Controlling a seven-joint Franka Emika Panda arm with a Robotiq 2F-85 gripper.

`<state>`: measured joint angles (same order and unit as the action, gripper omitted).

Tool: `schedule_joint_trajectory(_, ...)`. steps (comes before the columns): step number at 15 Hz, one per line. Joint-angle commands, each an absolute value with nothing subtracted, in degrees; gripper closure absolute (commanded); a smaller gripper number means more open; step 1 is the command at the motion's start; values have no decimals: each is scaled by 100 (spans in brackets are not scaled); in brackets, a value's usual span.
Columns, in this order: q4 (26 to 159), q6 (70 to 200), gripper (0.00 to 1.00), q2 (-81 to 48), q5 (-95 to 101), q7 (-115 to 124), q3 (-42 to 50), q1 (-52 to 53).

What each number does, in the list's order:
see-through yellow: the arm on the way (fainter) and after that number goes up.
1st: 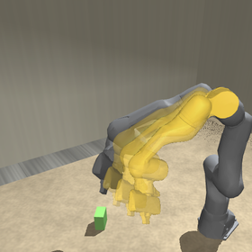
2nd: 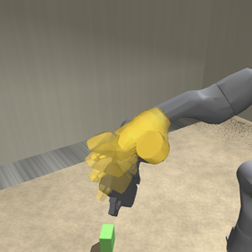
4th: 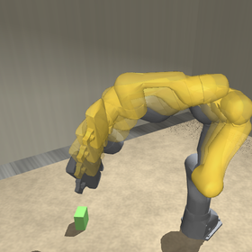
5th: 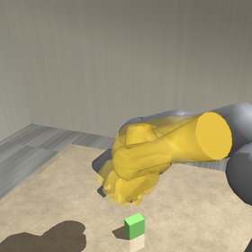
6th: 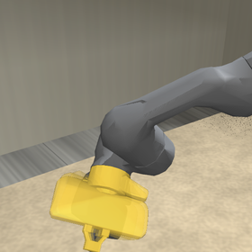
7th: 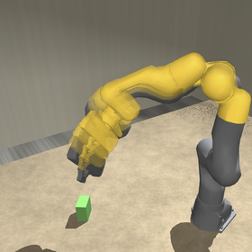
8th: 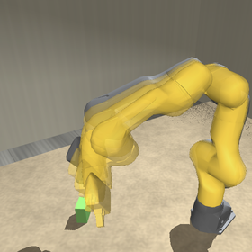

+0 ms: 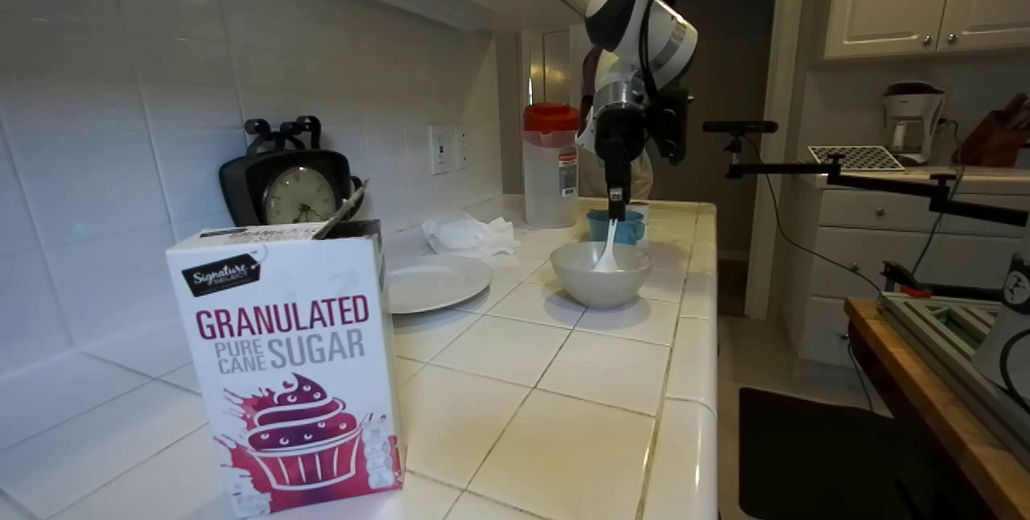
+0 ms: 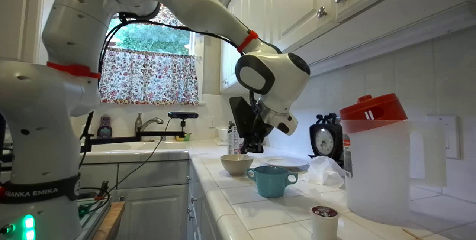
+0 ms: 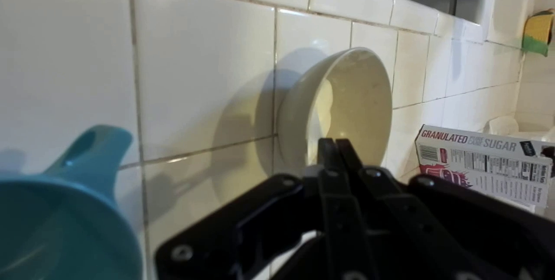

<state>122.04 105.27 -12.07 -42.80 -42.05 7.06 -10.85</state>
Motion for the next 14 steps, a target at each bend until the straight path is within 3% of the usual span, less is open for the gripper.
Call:
schedule_joint_trajectory(1, 11961, 10222, 99, -1351, -4173, -4080, 679, -1110)
schedule_joint_trajectory(14, 11637, 10047, 99, -1700, -4009, -3734, 664, -1125)
